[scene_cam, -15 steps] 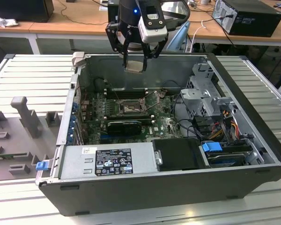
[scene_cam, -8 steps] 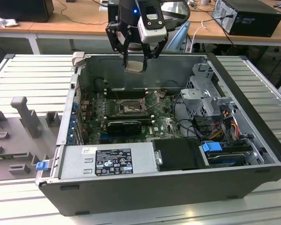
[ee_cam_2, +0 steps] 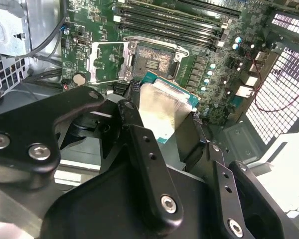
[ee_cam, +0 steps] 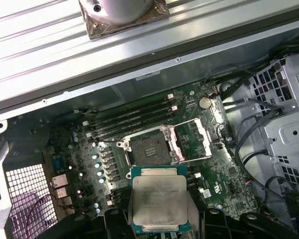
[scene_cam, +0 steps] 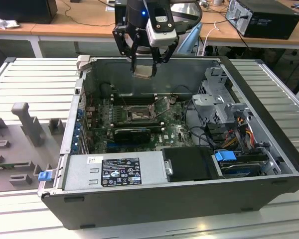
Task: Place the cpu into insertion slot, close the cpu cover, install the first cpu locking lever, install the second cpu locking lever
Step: 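Place the cpu into insertion slot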
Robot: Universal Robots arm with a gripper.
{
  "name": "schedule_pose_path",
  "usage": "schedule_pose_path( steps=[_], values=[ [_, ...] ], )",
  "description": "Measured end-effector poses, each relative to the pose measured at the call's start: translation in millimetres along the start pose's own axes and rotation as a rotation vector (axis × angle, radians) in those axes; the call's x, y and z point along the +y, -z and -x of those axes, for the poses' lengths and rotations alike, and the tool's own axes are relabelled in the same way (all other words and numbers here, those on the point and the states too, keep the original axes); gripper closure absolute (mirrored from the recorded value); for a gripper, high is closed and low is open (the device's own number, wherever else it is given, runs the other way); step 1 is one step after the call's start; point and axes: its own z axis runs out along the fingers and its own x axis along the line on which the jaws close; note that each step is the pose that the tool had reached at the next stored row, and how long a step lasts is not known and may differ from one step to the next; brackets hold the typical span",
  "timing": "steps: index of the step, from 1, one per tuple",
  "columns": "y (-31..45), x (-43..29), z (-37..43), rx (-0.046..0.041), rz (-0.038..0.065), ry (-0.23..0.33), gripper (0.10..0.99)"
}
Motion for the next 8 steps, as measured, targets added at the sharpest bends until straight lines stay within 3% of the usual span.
schedule_pose_path(
  steps=[8],
  values=[
    [-0.1, 0.0, 0.0, -0.0031, 0.000, -0.032, 0.561]
  ],
)
